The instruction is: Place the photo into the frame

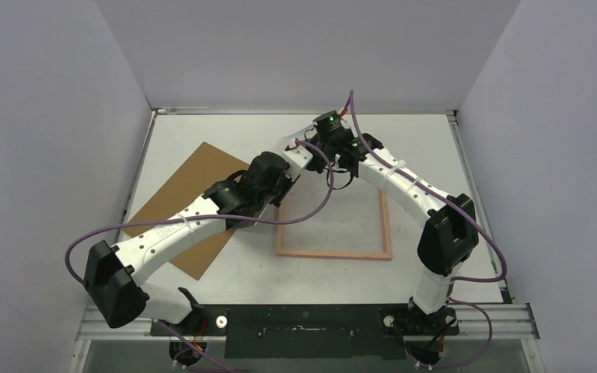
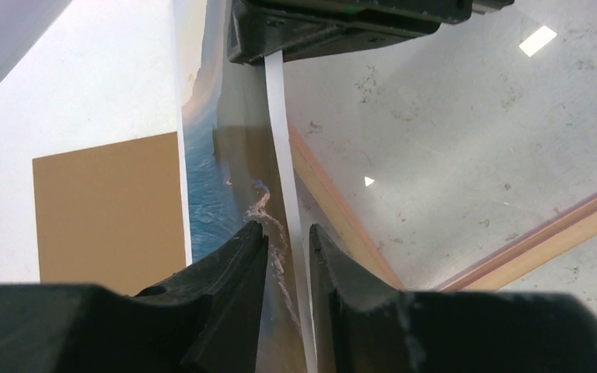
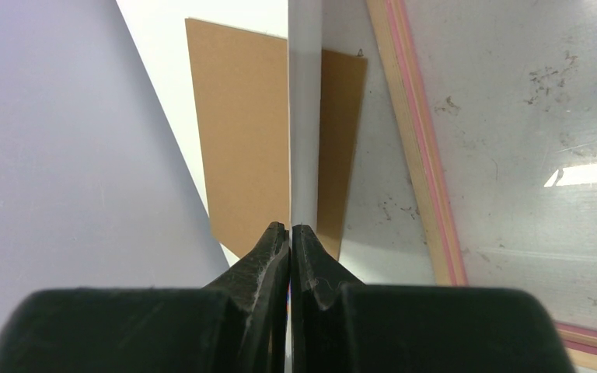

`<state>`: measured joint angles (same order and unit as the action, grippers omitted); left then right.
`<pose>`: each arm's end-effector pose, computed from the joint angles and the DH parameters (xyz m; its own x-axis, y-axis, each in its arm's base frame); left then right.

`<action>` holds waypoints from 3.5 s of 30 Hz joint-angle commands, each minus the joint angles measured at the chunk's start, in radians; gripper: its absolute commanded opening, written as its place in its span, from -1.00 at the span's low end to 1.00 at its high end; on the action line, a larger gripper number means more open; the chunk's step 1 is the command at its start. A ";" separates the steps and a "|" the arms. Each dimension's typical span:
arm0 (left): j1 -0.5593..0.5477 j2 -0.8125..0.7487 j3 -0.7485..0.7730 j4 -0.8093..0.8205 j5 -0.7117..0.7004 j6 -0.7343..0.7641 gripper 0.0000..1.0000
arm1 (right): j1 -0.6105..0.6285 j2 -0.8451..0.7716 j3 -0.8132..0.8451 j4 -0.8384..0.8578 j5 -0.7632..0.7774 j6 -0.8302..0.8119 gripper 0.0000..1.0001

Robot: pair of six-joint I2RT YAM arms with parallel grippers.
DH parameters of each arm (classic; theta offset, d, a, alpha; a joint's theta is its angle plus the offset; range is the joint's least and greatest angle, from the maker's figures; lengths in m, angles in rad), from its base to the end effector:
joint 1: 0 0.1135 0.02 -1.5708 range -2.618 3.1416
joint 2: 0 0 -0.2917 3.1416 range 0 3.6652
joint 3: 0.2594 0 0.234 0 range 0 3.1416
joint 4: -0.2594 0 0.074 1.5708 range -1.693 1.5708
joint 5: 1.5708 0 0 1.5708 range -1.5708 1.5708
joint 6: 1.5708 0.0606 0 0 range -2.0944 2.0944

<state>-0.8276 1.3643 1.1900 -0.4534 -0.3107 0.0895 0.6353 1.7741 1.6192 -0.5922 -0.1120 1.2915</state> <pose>0.2166 -0.2083 0.3415 -0.3481 0.5046 -0.7901 0.5670 0.7845 0.2512 0.3261 0.2488 0.3324 -0.7811 0.6109 -0.1293 0.3450 0.5947 0.7262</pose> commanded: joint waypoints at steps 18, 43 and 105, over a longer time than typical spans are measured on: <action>0.007 -0.002 0.106 -0.105 -0.011 0.037 -1.00 | -0.011 -0.011 0.030 0.072 -0.019 -0.030 0.07; 0.187 0.032 0.489 -0.134 0.288 -0.312 -1.00 | -0.337 -0.495 -0.325 0.443 0.039 -0.323 1.00; 0.304 0.375 -0.251 0.822 0.591 -1.320 -1.00 | -0.652 -0.266 -0.731 0.107 0.123 -0.479 0.27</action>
<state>-0.4961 1.7256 0.9058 0.3012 0.3119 -1.2469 0.0071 1.4868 0.8967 -0.5301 0.0650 0.7864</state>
